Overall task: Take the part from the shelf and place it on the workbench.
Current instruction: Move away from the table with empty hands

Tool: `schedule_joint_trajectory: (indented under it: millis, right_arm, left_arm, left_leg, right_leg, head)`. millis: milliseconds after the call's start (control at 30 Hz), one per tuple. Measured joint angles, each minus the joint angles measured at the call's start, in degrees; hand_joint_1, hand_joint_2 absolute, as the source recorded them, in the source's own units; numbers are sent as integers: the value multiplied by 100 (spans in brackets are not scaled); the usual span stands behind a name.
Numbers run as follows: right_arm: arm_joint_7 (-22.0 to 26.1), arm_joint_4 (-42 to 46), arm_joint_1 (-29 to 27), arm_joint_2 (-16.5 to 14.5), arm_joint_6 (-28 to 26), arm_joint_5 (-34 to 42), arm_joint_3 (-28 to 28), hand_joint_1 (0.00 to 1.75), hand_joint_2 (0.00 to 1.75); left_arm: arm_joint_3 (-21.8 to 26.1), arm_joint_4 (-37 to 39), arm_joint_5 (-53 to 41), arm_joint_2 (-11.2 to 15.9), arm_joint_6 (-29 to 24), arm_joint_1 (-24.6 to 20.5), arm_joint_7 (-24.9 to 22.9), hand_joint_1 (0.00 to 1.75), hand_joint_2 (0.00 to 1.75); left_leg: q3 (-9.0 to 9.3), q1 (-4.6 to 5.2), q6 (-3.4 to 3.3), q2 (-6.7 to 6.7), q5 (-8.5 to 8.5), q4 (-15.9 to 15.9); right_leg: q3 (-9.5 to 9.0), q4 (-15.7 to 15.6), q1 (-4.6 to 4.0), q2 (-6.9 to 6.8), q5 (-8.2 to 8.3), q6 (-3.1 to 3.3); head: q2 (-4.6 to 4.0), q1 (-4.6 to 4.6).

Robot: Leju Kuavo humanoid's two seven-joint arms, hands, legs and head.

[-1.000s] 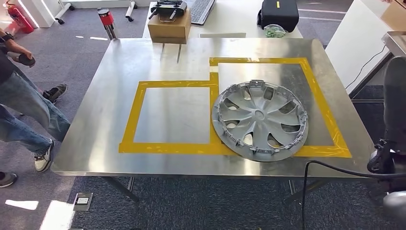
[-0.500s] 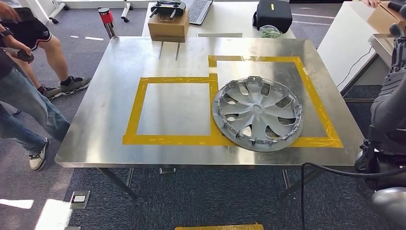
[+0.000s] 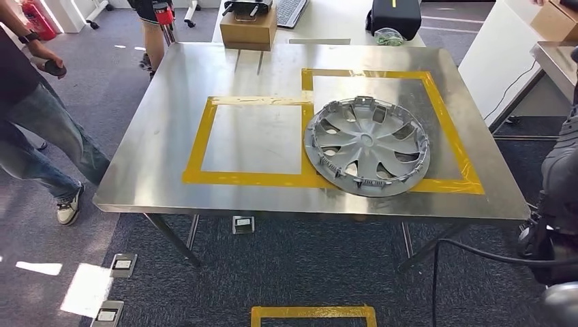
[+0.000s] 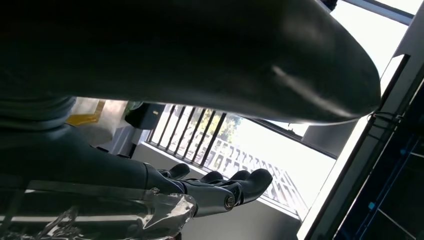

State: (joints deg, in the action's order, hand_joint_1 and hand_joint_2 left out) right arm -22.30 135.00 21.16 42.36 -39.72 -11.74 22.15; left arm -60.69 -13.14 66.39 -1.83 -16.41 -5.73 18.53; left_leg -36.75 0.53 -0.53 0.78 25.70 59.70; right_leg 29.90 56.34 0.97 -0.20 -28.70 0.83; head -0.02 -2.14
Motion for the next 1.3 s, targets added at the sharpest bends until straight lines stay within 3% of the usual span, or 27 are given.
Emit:
schedule_joint_trajectory:
  millis: [100,133,167,200,267,333,400,467,500,533,600,633,667,700,767,833,900,967,1000,1033,1100,1133,1167,1200,1233,1300]
  right_arm:
    - [52,1,-85,-12,1,-2,9,0,0]
    - [75,3,-128,-19,1,-3,10,0,0]
    - [100,7,-174,-27,1,-3,9,0,0]
    - [129,11,-222,-37,1,-4,5,0,0]
    - [188,25,-317,-51,1,-6,-20,0,0]
    - [259,55,-411,-62,-1,-1,-82,0,0]
    - [345,91,-531,-82,-2,37,-169,0,0]
    - [489,120,-730,-114,-4,148,-289,0,0]
    - [584,133,-851,-133,-6,228,-364,0,0]
    - [686,144,-970,-156,-7,312,-443,0,0]
    - [855,156,-1184,-209,-8,456,-595,0,0]
    - [927,160,-1290,-240,-8,511,-661,0,0]
    - [1000,160,-1399,-275,-8,564,-721,0,0]
    - [1078,160,-1504,-310,-8,614,-776,0,0]
    - [1256,159,-1695,-375,-8,700,-869,0,0]
    - [1438,157,-1879,-432,-8,761,-943,0,0]
    - [1594,147,-2075,-501,-8,810,-989,0,0]
    - [1724,118,-2265,-582,-7,871,-1000,0,0]
    - [1793,94,-2359,-630,-7,915,-997,0,0]
    - [1869,61,-2457,-680,-5,965,-991,0,0]
    - [2033,-32,-2645,-795,-2,1090,-974,0,0]
    - [2115,-89,-2728,-851,-1,1165,-964,0,0]
    - [2205,-151,-2804,-906,-1,1254,-953,0,0]
    - [2295,-213,-2876,-955,-1,1352,-943,0,0]
    - [2382,-272,-2942,-999,-1,1450,-933,0,0]
    - [2535,-372,-3051,-1076,1,1618,-923,0,0]
  left_arm:
    - [8,1,25,13,20,2,-9,0,0]
    - [14,1,39,17,27,2,-11,0,0]
    - [22,1,56,22,34,1,-12,0,0]
    - [31,1,72,26,40,1,-12,0,0]
    - [49,1,91,33,51,-1,-11,0,0]
    - [70,1,103,38,57,-13,-6,0,0]
    - [92,1,121,39,61,-21,4,0,0]
    - [105,1,151,38,63,-8,16,0,0]
    - [111,1,171,38,64,-1,22,0,0]
    - [118,1,185,37,64,2,28,0,0]
    - [131,1,203,38,65,1,44,0,0]
    - [135,1,208,38,65,1,52,0,0]
    - [138,1,213,39,65,1,60,0,0]
    - [142,1,222,40,65,1,67,0,0]
    - [148,1,246,40,64,1,84,0,0]
    - [159,1,271,38,63,-1,107,0,0]
    - [174,1,291,38,61,-2,127,0,0]
    - [186,2,308,41,52,5,135,0,0]
    - [190,3,315,43,46,12,138,0,0]
    - [196,4,326,45,40,17,142,0,0]
    - [215,5,356,46,32,19,148,0,0]
    - [227,5,372,47,31,17,150,0,0]
    - [238,5,382,49,30,15,151,0,0]
    - [246,5,391,52,29,14,151,0,0]
    - [251,5,398,56,28,14,152,0,0]
    - [261,5,413,68,23,9,154,0,0]
  left_leg:
    - [-227,-38,87,-5,803,915]
    - [-260,-49,102,-8,955,1223]
    - [-223,-55,110,-9,972,1392]
    - [-103,-59,111,-10,867,1370]
    - [381,-62,89,-9,578,800]
    - [915,-48,36,0,562,26]
    - [1100,-21,-30,12,631,-307]
    - [1031,-29,-114,0,523,-357]
    - [985,-38,-162,-15,456,-379]
    - [923,-48,-202,-30,387,-396]
    - [775,-34,-248,-47,278,-377]
    - [688,-23,-255,-52,224,-359]
    - [599,-12,-260,-57,173,-337]
    - [509,-1,-259,-61,127,-311]
    - [349,16,-244,-63,55,-248]
    - [230,38,-204,-59,-6,-186]
    - [156,35,-143,-55,-93,-166]
    - [110,22,-70,-45,-133,-163]
    - [75,19,-31,-38,-30,-97]
    - [22,12,8,-32,170,73]
    - [-120,-21,72,-33,720,720]
    - [-170,-35,92,-35,915,1073]
    - [-168,-42,103,-37,989,1318]
    - [-89,-43,104,-38,933,1379]
    - [74,-42,95,-39,789,1242]
    - [571,-30,38,-35,556,547]
  right_leg:
    - [202,-2,16,-29,170,48]
    - [284,11,15,-35,223,46]
    - [370,28,15,-38,276,40]
    - [459,49,17,-40,327,30]
    - [625,103,19,-40,421,-2]
    - [735,148,8,-42,507,-54]
    - [771,130,7,-47,613,-122]
    - [795,100,19,-34,641,-193]
    - [833,175,22,-24,515,-221]
    - [899,363,23,-13,288,-241]
    - [1072,1053,24,-5,-285,-263]
    - [1134,1416,24,-4,-449,-268]
    - [1135,1664,24,-4,-473,-268]
    - [1057,1733,23,-4,-373,-260]
    - [622,1276,14,-4,-75,-209]
    - [66,460,-16,-10,-70,-141]
    - [-165,27,-56,-16,-164,-93]
    - [-117,-36,-57,-30,-95,-40]
    - [-85,-54,-43,-43,-45,-2]
    - [-45,-67,-25,-58,6,32]
    - [62,-40,-11,-75,85,72]
    - [131,-7,-11,-81,117,74]
    - [209,32,-11,-83,149,71]
    - [295,77,-11,-83,180,66]
    - [382,124,-12,-79,210,58]
    - [529,205,-18,-67,270,30]
  head:
    - [0,102]
    - [0,132]
    - [0,151]
    - [0,167]
    - [0,188]
    - [0,194]
    - [0,187]
    - [0,180]
    - [0,167]
    - [0,142]
    - [0,81]
    - [0,57]
    - [0,38]
    - [0,19]
    - [0,-12]
    - [0,-26]
    - [0,-26]
    - [0,-27]
    - [0,-18]
    - [0,5]
    - [0,68]
    - [0,93]
    - [0,117]
    - [0,139]
    - [0,158]
    - [0,184]
